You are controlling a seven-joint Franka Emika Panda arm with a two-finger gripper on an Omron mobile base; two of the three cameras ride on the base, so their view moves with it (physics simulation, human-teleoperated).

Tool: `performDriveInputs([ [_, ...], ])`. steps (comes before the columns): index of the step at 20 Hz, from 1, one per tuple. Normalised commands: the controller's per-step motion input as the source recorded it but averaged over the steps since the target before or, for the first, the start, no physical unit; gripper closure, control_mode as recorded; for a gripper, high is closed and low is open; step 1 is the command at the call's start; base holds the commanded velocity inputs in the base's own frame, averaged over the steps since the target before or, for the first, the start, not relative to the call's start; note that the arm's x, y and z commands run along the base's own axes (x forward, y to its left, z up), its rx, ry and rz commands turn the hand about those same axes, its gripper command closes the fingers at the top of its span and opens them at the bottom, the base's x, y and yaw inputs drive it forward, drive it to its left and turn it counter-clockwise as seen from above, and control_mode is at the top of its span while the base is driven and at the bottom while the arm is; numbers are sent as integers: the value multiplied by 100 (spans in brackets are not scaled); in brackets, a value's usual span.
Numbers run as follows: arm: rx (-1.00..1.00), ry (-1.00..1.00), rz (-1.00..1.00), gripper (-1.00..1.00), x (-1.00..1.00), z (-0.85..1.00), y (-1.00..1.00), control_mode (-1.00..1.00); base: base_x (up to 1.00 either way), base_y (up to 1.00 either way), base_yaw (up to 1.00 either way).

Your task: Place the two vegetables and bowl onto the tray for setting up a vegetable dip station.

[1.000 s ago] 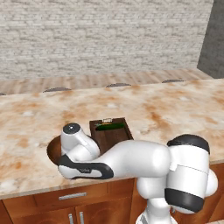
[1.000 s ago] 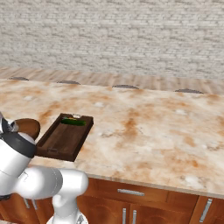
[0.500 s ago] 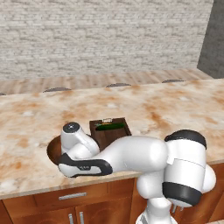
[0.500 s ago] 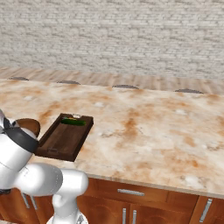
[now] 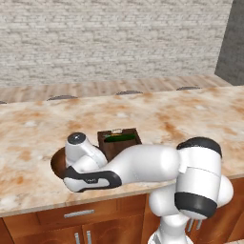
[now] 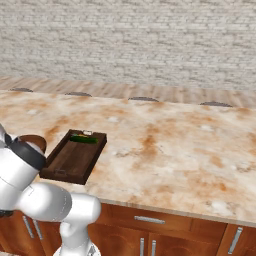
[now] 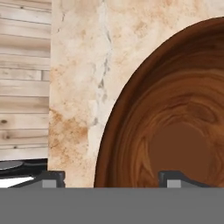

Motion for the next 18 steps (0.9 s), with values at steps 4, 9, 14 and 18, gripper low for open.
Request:
performDriveInputs([
  [4,0,0,0,100,0,0,0,-100,0,0,0],
  [9,0,0,0,100,0,30,0,-100,0,0,0],
  [14,0,-2,0,100,0,64,0,-100,0,0,0],
  [18,0,-10,0,100,0,53,-3,-100,0,0,0],
])
